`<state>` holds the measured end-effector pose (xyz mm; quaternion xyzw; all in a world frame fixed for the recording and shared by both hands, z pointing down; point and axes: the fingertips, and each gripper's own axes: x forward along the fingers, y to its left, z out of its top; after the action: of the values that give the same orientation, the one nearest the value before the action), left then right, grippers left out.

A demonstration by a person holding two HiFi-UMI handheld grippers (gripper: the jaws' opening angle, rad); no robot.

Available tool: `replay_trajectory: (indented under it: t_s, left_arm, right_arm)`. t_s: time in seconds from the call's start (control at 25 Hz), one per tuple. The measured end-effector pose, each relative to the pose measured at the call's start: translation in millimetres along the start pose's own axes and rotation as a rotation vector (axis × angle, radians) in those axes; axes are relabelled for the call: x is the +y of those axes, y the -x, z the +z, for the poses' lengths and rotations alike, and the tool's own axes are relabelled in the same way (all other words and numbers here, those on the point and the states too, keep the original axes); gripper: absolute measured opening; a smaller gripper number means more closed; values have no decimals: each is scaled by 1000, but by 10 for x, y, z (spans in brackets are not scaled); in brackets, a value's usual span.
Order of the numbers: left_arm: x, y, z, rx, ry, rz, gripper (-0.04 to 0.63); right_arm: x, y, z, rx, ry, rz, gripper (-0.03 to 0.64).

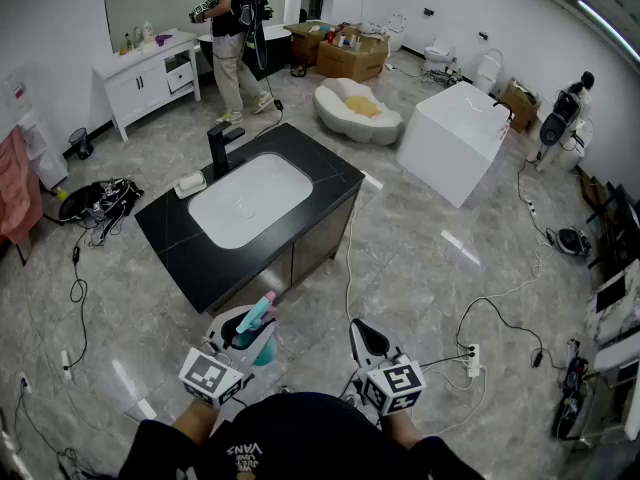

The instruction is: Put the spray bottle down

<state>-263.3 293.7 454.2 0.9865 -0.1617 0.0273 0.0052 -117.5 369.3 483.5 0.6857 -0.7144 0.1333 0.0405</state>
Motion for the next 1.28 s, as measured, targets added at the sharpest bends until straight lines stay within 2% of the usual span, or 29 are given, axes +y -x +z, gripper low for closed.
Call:
replay_trajectory:
  t_s: [0.24, 0.56, 0.88, 1.0, 1.28]
  left_arm:
    - [45, 70, -120, 10, 27, -28, 147]
    - [59, -71, -263, 27, 52, -73, 147]
    - [305, -469, -275, 30, 75, -34, 147]
    - [437, -667, -303, 62, 70, -13, 147]
    - [611, -1410, -147, 60, 71, 40, 147]
  right_arm:
    - [-16, 22, 6, -13, -33, -38, 5]
    - [-118, -30, -202, 52, -85, -85, 5]
    - [-439, -408, -129, 64, -92, -48, 5]
    - [-614, -589, -76, 68, -104, -32, 5]
    - [-1230, -1009, 165, 88, -59, 28, 6]
